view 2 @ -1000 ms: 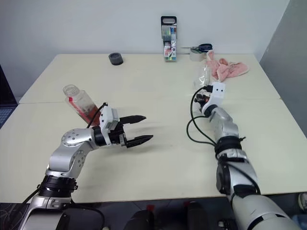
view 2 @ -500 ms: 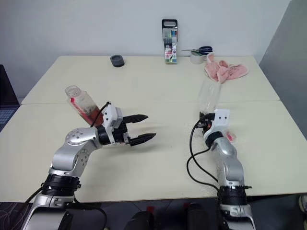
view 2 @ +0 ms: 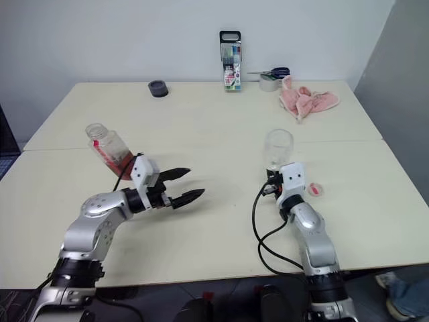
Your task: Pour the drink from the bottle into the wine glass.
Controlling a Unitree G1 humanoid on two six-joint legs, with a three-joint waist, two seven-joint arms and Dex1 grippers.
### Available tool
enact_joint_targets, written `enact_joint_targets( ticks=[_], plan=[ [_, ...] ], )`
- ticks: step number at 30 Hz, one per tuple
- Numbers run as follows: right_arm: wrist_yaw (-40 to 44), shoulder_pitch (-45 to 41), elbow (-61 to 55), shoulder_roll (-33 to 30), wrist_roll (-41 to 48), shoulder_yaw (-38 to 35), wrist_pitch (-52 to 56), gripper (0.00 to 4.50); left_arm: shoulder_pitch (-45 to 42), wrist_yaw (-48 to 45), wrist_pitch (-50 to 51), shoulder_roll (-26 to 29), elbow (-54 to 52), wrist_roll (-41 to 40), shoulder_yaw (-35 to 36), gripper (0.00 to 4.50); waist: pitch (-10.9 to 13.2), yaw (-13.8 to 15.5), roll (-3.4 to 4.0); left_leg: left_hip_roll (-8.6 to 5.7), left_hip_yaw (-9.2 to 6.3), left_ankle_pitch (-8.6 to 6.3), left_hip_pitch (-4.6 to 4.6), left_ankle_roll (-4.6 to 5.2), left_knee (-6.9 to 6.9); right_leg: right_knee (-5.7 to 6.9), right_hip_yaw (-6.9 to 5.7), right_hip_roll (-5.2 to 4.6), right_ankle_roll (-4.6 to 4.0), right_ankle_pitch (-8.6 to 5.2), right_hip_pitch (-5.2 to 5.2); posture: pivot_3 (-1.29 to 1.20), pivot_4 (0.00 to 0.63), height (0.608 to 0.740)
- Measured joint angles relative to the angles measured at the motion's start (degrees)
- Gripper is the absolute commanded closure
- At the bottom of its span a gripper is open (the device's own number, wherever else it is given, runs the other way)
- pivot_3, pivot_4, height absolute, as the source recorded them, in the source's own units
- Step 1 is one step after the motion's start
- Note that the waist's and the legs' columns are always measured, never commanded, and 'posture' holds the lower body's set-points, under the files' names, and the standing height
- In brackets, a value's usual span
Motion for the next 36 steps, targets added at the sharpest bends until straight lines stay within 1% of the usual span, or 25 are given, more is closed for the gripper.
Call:
enact_joint_targets(
  ticks=[4,7,11,13,17,22,30,32,34,36],
  plan=[
    [2.4,-8.61,11.18,3.21,-0.84,2.25,-7.67,4.29,5.34,2.68,2.47,2.44,-5.09,-0.71,3.43,0.0,0.1,0.25,0.15,-0.01,-0.02,0.0,-0.06,0.0,0.01,0.0,-0.04,-0.03,-0.01,0.0,-0.06,0.0,0.15,0.74],
    [3.73,-14.47,19.38,5.27,-1.48,3.22,-12.86,4.29,7.4,3.98,4.11,3.35,-7.6,-1.36,5.46,0.0,0.1,0.63,0.15,-0.13,-0.08,0.0,-0.15,-0.01,0.04,-0.04,-0.08,-0.14,-0.01,0.01,-0.05,0.0,0.15,0.74],
    [5.26,-19.55,30.46,6.83,-2.36,4.13,-17.9,4.29,7.87,5.32,5.57,3.76,-9.64,-2.42,7.01,0.0,0.1,1.11,0.15,-0.19,-0.09,0.01,-0.17,-0.01,0.06,-0.06,-0.08,-0.2,-0.01,0.01,-0.04,0.0,0.15,0.74],
    [6.0,-20.47,35.05,6.85,-2.97,4.26,-19.74,4.29,7.9,5.86,5.94,4.14,-10.35,-2.69,7.66,0.0,0.1,1.13,0.15,-0.18,-0.1,0.01,-0.17,-0.01,0.04,-0.07,-0.1,-0.19,-0.01,0.01,-0.04,0.0,0.15,0.74],
    [7.53,-22.01,38.99,6.88,-3.36,4.19,-22.93,4.29,7.34,6.3,6.89,4.49,-10.52,-2.85,7.8,0.0,0.11,0.91,0.16,-0.14,-0.08,0.0,-0.14,-0.01,0.04,-0.04,-0.08,-0.14,-0.01,0.01,-0.05,0.0,0.15,0.74],
    [8.27,-22.47,40.5,6.74,-3.59,3.78,-24.25,4.29,4.25,6.64,6.48,5.32,-8.91,-2.63,7.8,0.0,0.11,0.88,0.16,-0.13,-0.08,0.01,-0.12,-0.01,0.04,-0.02,-0.08,-0.13,-0.01,0.01,-0.05,0.0,0.15,0.74],
    [8.74,-22.42,40.52,6.7,-4.01,3.67,-24.6,4.29,2.21,-0.88,1.74,6.69,-7.13,-3.48,7.72,0.0,0.11,0.76,0.16,-0.14,-0.07,0.01,-0.12,-0.02,0.03,-0.02,-0.08,-0.13,-0.02,0.01,-0.05,0.0,0.15,0.74],
    [8.81,-22.33,40.33,6.62,-4.0,3.66,-24.6,3.57,1.84,-2.5,0.97,6.87,-6.24,-3.82,7.71,0.0,0.11,0.75,0.16,-0.14,-0.08,0.01,-0.13,-0.02,0.03,-0.02,-0.08,-0.13,-0.02,0.01,-0.05,0.0,0.15,0.74],
    [8.93,-22.08,40.25,6.46,-4.0,3.64,-24.3,3.06,1.05,-3.31,0.46,6.87,-5.81,-4.27,7.69,0.0,0.11,0.76,0.16,-0.14,-0.1,0.01,-0.15,-0.02,0.04,-0.03,-0.09,-0.13,-0.02,0.01,-0.05,0.0,0.15,0.74],
    [9.23,-21.34,40.26,6.4,-4.0,3.65,-23.76,2.31,0.21,-3.51,0.1,6.87,-5.81,-4.38,7.69,0.0,0.11,0.72,0.17,-0.14,-0.09,0.01,-0.15,-0.02,0.04,-0.03,-0.08,-0.13,-0.02,0.01,-0.05,0.0,0.15,0.74]
  ],
)
